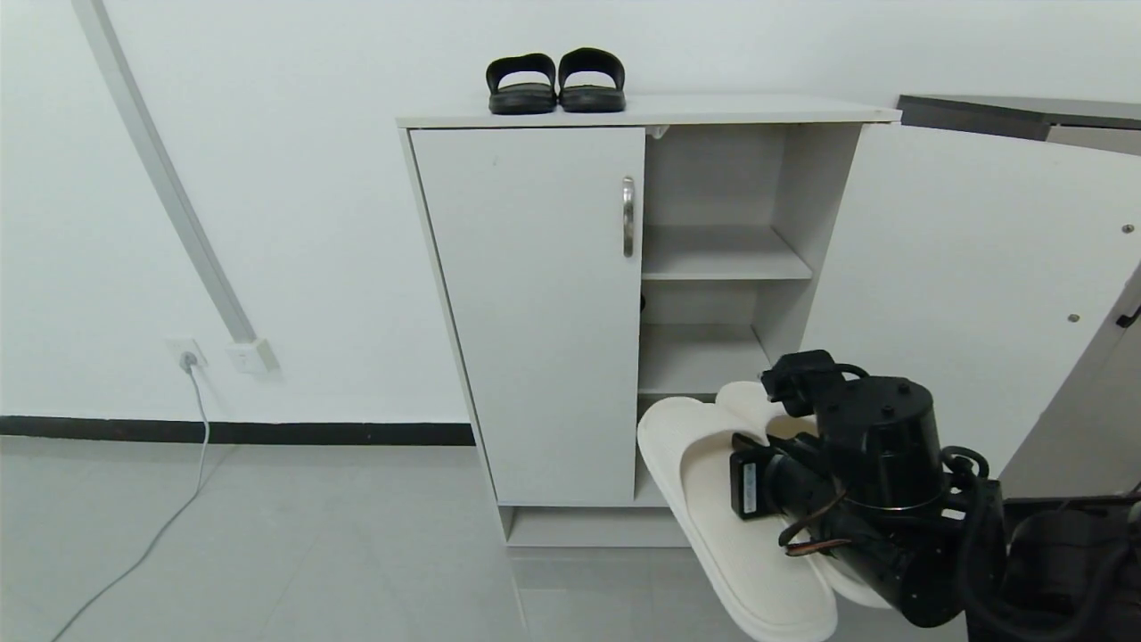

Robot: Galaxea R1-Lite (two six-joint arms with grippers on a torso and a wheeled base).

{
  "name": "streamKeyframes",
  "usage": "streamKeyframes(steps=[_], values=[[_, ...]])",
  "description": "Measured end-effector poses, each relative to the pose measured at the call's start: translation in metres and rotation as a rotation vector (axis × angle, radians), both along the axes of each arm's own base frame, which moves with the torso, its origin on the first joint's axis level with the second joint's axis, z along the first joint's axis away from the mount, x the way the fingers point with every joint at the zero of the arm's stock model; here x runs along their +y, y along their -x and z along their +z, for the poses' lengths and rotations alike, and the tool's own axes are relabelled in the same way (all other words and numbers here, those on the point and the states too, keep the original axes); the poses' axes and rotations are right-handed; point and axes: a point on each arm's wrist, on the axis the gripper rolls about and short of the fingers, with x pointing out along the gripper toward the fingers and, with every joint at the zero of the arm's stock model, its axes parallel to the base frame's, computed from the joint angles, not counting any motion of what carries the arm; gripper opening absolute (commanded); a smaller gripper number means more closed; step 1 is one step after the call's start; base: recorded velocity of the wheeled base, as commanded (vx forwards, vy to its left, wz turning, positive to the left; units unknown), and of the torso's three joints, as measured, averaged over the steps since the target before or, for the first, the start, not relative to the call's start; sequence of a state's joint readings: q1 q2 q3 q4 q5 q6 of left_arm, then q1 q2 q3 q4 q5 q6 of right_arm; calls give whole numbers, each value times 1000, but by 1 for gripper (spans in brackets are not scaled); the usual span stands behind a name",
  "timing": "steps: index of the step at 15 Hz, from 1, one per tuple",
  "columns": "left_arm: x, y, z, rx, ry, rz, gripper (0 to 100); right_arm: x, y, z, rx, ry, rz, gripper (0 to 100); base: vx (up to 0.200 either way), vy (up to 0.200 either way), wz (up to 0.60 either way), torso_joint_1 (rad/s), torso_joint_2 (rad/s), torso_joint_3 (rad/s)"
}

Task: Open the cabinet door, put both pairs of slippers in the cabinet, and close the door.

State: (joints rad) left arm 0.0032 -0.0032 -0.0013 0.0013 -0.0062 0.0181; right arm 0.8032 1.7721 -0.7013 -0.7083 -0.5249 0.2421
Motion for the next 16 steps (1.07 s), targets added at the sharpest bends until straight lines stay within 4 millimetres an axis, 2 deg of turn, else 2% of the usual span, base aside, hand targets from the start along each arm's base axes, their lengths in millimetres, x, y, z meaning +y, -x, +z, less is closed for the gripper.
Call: streamKeyframes(steps=[4, 6, 12, 16], values=[[0, 0, 0, 0, -2, 0, 0, 22, -12, 0, -51, 7, -140, 0, 0, 0, 0, 0, 0, 0], [0, 0, 0, 0, -1, -1, 0, 30, -15, -3, -54, 4, -147, 0, 0, -200, 0, 2, 5, -2], [0, 0, 0, 1, 0, 0, 0, 35, -16, -11, -51, 24, -171, 0, 0, -200, 0, 4, 4, 3], [0, 0, 0, 0, 1, 0, 0, 34, -16, -14, -44, 33, -171, 0, 0, 0, 0, 0, 0, 0]])
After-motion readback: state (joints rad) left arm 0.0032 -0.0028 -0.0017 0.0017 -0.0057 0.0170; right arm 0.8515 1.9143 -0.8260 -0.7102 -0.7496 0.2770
